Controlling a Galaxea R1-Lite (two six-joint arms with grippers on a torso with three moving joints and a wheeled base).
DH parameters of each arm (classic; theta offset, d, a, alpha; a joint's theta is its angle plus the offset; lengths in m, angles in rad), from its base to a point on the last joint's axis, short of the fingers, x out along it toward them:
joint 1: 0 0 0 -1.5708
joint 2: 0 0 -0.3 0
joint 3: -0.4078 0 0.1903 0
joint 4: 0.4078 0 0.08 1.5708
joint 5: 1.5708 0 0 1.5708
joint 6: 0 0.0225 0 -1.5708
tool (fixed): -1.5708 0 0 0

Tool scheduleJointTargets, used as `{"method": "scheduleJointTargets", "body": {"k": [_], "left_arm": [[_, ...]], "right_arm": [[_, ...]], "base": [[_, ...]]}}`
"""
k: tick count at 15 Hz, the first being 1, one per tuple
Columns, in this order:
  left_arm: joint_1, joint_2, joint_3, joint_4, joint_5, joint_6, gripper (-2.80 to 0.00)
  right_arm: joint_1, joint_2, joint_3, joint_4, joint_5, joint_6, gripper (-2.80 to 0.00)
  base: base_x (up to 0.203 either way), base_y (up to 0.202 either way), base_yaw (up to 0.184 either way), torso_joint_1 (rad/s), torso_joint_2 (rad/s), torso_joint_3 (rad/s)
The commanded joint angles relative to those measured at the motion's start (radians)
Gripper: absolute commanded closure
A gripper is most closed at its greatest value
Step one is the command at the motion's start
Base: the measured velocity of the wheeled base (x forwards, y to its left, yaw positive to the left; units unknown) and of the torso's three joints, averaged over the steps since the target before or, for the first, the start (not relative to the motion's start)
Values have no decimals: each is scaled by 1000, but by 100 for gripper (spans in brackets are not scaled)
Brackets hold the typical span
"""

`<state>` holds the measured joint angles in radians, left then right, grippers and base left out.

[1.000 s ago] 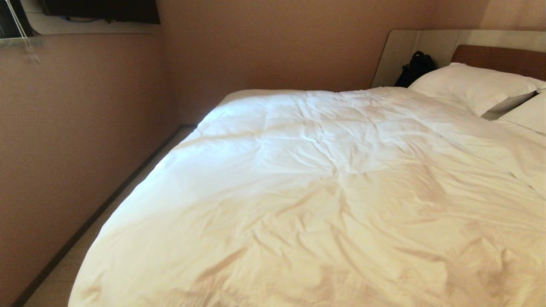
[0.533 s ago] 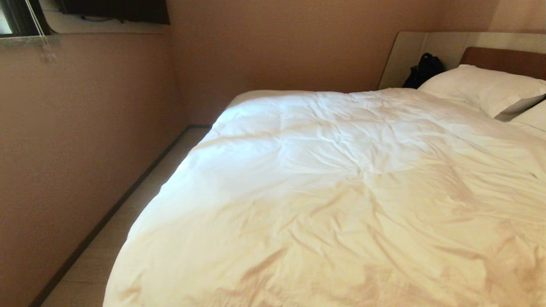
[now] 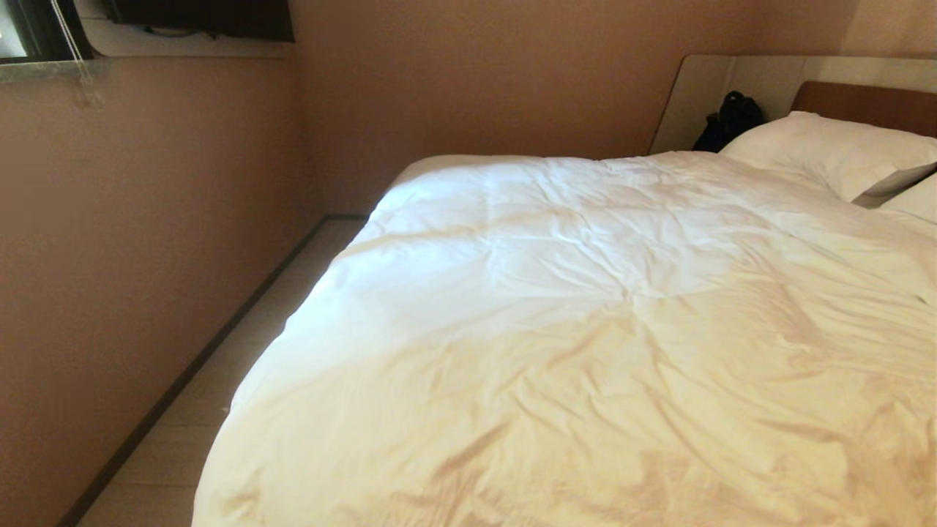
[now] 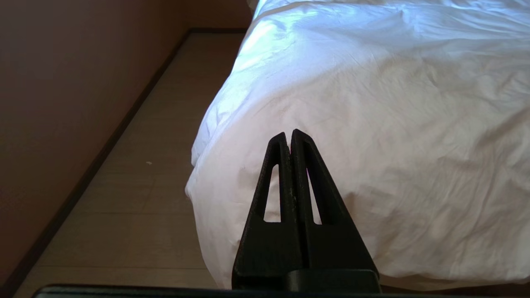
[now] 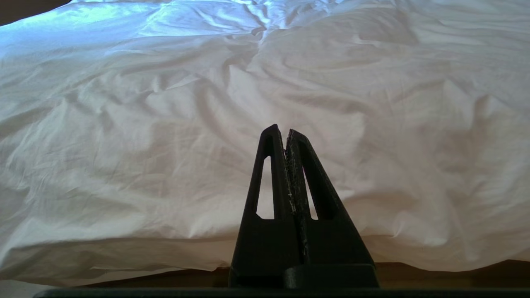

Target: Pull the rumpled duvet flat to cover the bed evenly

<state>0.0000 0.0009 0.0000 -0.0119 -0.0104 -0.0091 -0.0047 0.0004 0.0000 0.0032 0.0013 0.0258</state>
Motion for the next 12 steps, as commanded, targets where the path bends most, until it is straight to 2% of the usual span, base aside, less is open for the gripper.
{"method": "scheduleJointTargets", "body": {"k": [1, 12], "left_arm": [[0, -1, 0, 0, 0, 0, 0], [0, 1, 0, 1, 0, 6, 0]], "right_arm": [[0, 0, 0, 0, 0, 0, 0], [0, 0, 0, 0, 0, 0, 0]], "base": [[0, 0, 0, 0, 0, 0], [0, 0, 0, 0, 0, 0]]}}
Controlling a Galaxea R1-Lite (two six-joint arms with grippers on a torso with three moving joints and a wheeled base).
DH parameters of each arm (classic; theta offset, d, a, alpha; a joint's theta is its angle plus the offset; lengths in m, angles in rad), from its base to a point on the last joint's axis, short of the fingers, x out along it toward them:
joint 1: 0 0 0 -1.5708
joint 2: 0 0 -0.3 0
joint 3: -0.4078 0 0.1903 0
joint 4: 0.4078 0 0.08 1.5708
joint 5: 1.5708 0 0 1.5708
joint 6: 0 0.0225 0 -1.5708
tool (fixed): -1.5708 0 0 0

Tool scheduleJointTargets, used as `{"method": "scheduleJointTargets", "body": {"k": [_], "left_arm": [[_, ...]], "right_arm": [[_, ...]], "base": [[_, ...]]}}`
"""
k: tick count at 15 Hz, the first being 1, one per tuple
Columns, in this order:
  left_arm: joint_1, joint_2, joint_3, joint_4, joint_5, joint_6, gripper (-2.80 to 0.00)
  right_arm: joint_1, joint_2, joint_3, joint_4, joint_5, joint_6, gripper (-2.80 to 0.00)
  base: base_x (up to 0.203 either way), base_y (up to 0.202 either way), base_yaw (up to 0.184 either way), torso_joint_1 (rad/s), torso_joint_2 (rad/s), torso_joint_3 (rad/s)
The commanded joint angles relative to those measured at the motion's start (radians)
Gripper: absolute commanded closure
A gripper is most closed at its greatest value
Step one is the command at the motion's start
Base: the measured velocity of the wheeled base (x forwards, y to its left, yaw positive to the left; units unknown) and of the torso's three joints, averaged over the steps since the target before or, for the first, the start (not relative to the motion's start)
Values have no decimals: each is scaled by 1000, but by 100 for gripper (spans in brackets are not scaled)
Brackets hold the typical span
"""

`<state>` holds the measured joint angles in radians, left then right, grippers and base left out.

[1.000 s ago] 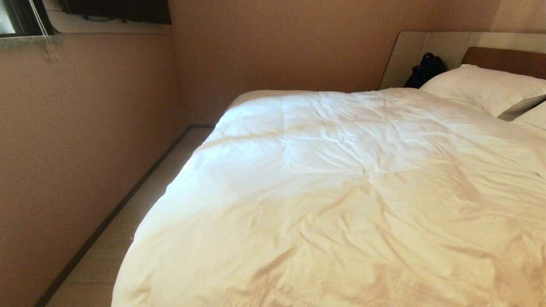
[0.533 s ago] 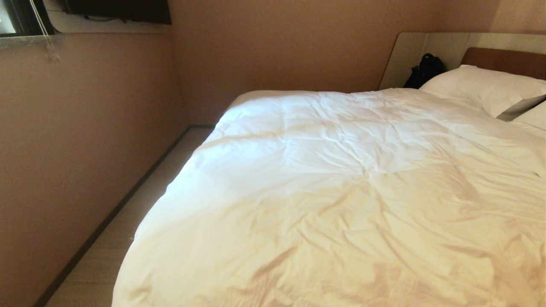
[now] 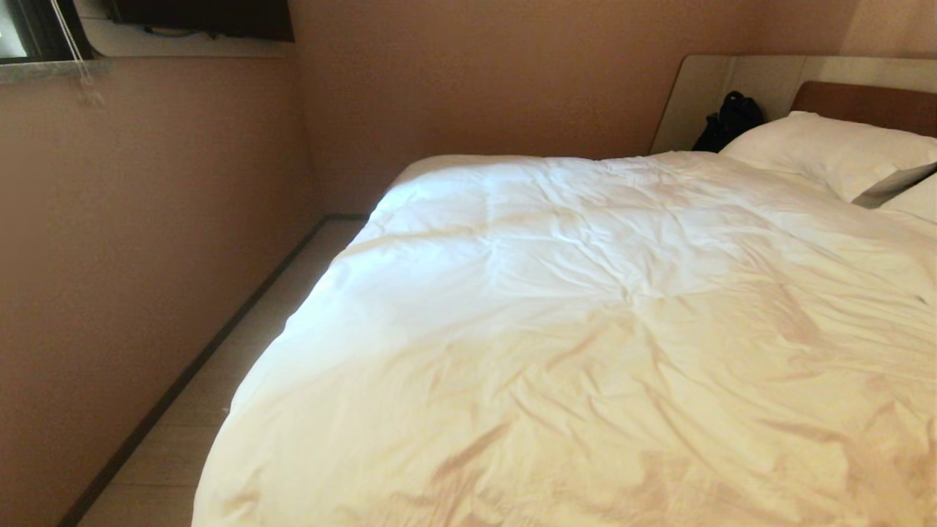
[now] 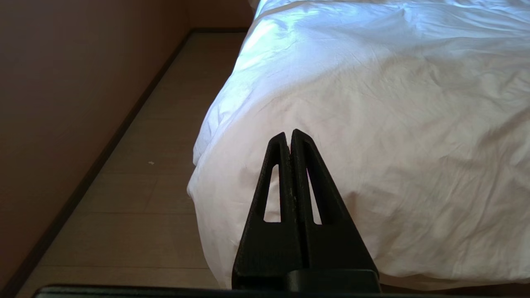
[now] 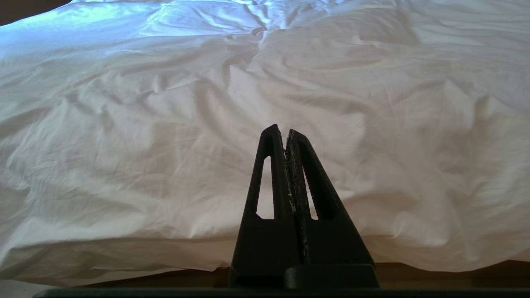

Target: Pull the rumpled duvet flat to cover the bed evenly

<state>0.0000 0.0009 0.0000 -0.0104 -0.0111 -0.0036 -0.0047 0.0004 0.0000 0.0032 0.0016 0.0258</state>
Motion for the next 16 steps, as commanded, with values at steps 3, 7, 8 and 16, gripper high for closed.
{"method": "scheduleJointTargets", "body": {"k": [3, 7, 8, 16], "left_arm": [[0, 1, 0, 0, 0, 1, 0], [0, 1, 0, 0, 0, 1, 0], [0, 1, 0, 0, 0, 1, 0], [0, 1, 0, 0, 0, 2, 0]], "right_arm": [[0, 0, 0, 0, 0, 0, 0], [0, 0, 0, 0, -1, 0, 0], [0, 0, 0, 0, 0, 0, 0], [0, 0, 0, 0, 0, 0, 0]], "base": [[0, 0, 0, 0, 0, 0], [-4, 75, 0, 2, 4, 2], [-1, 187, 1, 4, 2, 2], [0, 198, 0, 3, 1, 1]]}}
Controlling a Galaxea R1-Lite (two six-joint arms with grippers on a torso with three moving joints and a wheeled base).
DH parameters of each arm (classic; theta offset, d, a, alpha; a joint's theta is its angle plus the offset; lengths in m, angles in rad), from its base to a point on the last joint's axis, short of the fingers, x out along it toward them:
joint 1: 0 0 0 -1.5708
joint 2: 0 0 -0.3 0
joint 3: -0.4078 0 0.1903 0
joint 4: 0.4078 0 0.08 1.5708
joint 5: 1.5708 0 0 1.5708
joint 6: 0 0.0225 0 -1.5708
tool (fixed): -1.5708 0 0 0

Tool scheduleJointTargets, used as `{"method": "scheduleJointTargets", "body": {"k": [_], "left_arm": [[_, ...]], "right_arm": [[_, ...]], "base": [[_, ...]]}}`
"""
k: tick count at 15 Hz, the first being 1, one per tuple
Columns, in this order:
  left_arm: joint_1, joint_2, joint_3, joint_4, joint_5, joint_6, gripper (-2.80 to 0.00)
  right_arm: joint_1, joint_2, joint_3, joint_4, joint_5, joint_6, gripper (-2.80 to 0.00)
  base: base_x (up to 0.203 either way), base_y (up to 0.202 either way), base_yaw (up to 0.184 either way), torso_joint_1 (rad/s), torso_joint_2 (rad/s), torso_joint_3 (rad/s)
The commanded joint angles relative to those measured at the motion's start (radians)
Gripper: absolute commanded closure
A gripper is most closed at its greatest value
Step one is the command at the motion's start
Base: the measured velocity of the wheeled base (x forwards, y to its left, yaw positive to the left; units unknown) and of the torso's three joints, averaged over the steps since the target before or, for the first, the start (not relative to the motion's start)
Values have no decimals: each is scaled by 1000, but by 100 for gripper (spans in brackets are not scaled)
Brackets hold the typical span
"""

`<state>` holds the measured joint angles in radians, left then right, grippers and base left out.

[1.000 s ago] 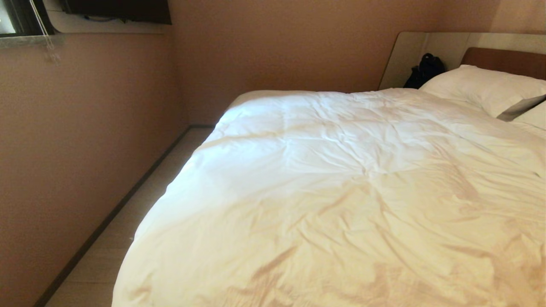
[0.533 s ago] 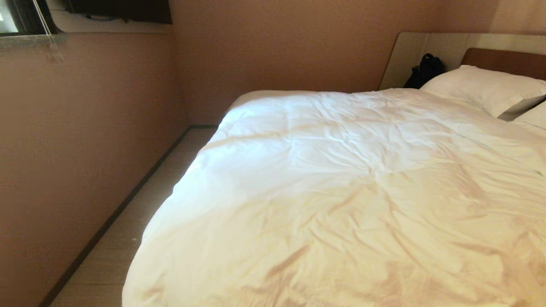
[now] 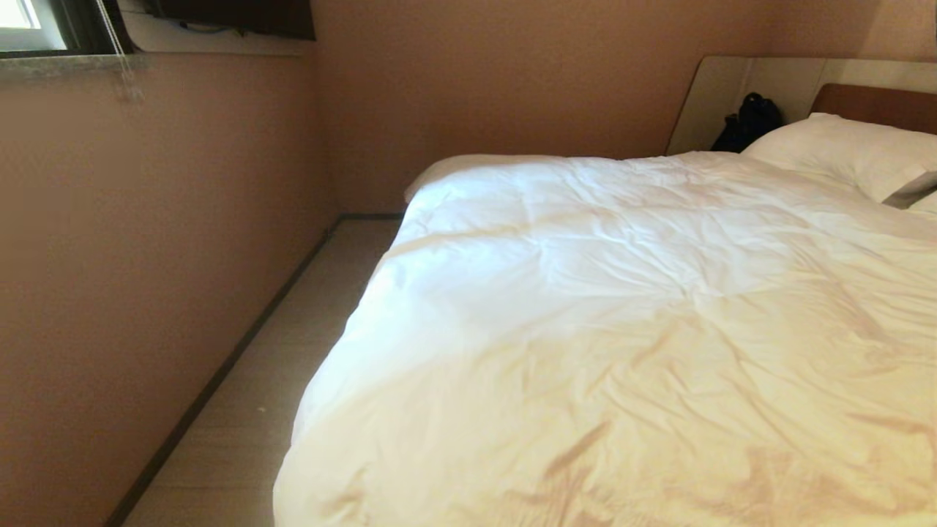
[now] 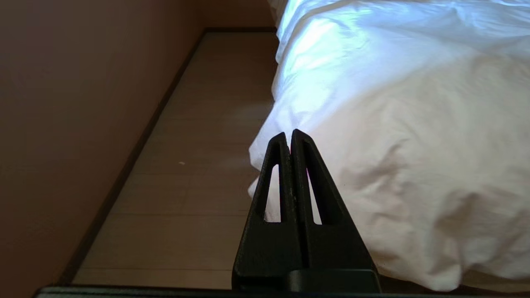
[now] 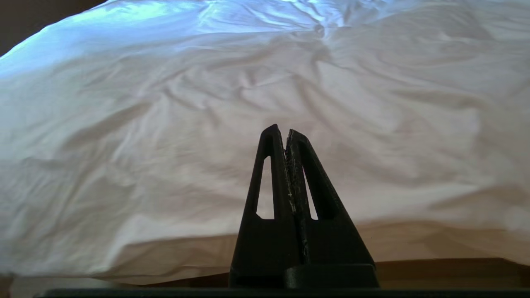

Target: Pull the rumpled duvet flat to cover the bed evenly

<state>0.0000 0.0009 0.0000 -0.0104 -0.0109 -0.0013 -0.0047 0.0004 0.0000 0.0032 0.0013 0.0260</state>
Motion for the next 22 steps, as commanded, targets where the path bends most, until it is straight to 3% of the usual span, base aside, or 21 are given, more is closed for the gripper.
{"method": "scheduleJointTargets", "body": {"k": [1, 22], "left_arm": [[0, 1, 0, 0, 0, 0, 0], [0, 1, 0, 3, 0, -2, 0]], "right_arm": [[0, 0, 0, 0, 0, 0, 0], [0, 0, 0, 0, 0, 0, 0]], "base": [[0, 199, 2, 7, 2, 7], [0, 195, 0, 3, 2, 2]]}}
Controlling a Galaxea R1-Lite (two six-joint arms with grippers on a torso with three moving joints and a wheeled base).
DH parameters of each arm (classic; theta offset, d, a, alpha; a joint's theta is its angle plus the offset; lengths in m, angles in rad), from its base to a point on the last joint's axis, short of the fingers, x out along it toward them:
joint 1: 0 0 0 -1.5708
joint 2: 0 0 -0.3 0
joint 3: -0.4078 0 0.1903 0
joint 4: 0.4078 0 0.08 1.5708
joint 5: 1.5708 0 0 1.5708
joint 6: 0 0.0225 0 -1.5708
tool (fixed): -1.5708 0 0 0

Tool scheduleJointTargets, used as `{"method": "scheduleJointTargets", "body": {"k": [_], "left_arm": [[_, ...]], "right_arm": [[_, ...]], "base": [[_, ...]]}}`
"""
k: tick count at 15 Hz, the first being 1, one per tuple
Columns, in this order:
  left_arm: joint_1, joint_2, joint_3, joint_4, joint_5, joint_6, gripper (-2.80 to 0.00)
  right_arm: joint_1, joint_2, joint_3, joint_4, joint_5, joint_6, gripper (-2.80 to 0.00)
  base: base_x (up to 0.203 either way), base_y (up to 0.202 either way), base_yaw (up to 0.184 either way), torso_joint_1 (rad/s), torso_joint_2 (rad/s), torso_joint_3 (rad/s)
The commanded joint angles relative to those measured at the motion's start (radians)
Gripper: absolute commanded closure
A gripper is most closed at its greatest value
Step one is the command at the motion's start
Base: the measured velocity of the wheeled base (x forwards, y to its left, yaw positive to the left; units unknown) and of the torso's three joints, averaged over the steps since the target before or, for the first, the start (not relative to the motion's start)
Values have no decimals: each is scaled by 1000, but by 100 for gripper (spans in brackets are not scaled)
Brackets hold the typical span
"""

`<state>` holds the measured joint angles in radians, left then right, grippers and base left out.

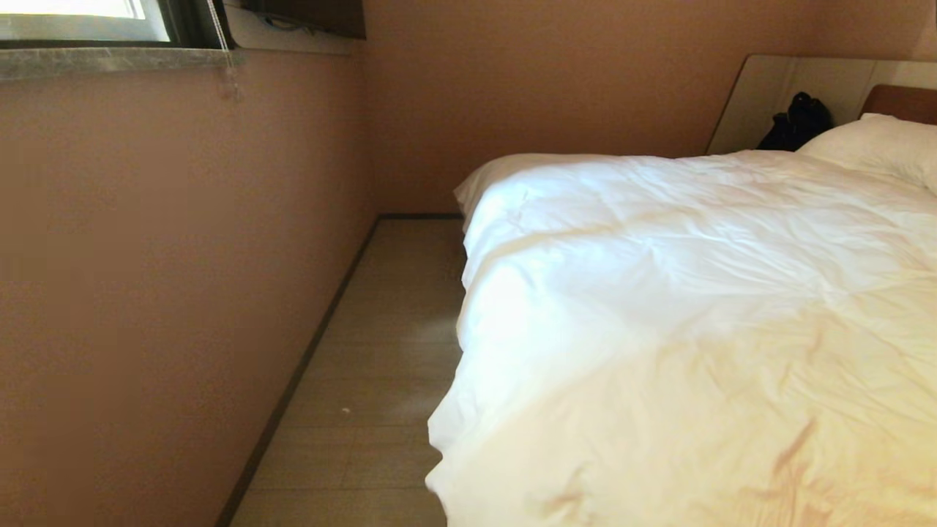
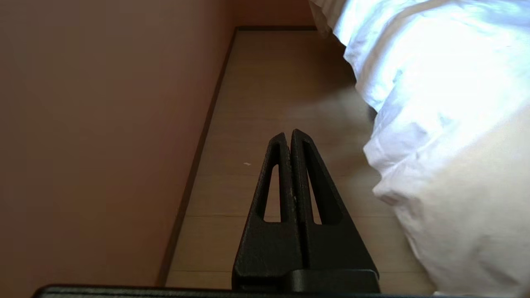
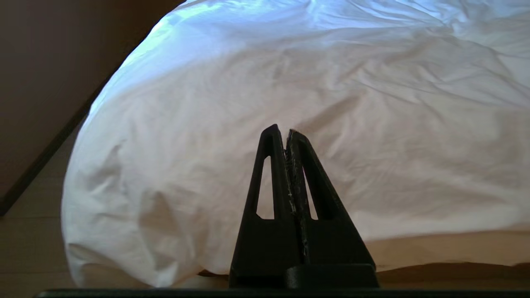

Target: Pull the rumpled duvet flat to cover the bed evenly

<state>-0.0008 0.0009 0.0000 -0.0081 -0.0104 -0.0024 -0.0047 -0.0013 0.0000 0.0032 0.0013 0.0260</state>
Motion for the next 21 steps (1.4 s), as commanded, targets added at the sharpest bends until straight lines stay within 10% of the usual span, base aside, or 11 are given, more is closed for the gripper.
{"method": "scheduleJointTargets", "body": {"k": [1, 12, 21], "left_arm": [[1, 1, 0, 0, 0, -1, 0], [1, 1, 0, 0, -1, -1, 0], [1, 1, 0, 0, -2, -2, 0]], "right_arm": [[0, 1, 0, 0, 0, 0, 0], [0, 1, 0, 0, 0, 0, 0], [0, 1, 0, 0, 0, 0, 0]], "base": [[0, 120, -2, 5, 2, 4], [0, 0, 0, 0, 0, 0], [-183, 0, 1, 4, 3, 2]]}}
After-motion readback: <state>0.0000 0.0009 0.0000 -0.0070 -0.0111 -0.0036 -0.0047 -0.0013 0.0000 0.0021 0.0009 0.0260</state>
